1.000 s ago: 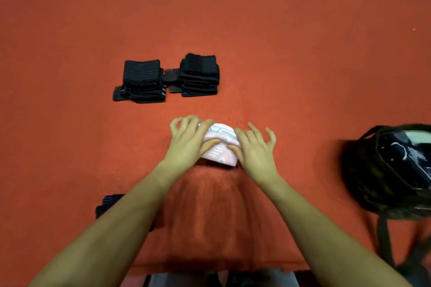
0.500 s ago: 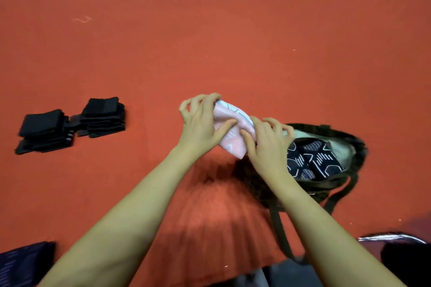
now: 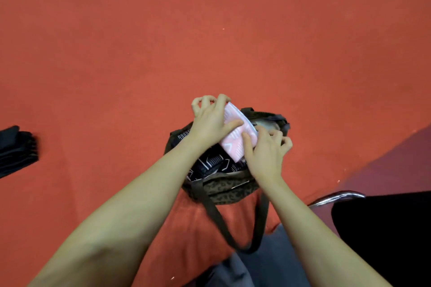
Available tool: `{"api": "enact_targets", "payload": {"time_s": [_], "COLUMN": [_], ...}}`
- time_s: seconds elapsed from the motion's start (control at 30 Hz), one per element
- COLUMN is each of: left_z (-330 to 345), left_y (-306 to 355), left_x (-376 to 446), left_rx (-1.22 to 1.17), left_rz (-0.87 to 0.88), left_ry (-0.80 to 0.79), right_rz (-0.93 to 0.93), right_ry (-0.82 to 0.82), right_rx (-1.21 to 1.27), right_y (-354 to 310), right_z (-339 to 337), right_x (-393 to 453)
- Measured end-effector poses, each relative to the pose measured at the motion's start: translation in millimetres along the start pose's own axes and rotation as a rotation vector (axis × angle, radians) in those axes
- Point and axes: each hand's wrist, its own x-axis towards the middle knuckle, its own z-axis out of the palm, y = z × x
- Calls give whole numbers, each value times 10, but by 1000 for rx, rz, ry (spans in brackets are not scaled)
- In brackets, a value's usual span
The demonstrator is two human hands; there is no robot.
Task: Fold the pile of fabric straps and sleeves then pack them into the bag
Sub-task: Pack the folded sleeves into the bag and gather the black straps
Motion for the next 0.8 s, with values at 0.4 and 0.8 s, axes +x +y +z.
{"api": "enact_targets", "payload": {"time_s": [0.4,0.8], "left_z": [450,521], "left_y": [-308,-478], "left_x": [-162,-388], "left_rx": [287,245], "left_rz": [33,120], "left_ry": [-312,-447], "right_rz": [-132,-73], "right_ry": [-132,-175], "right_rx": [-192,-306], "right_y": [237,155], "right_z": [466,586], "right_x": [-268,-176]}}
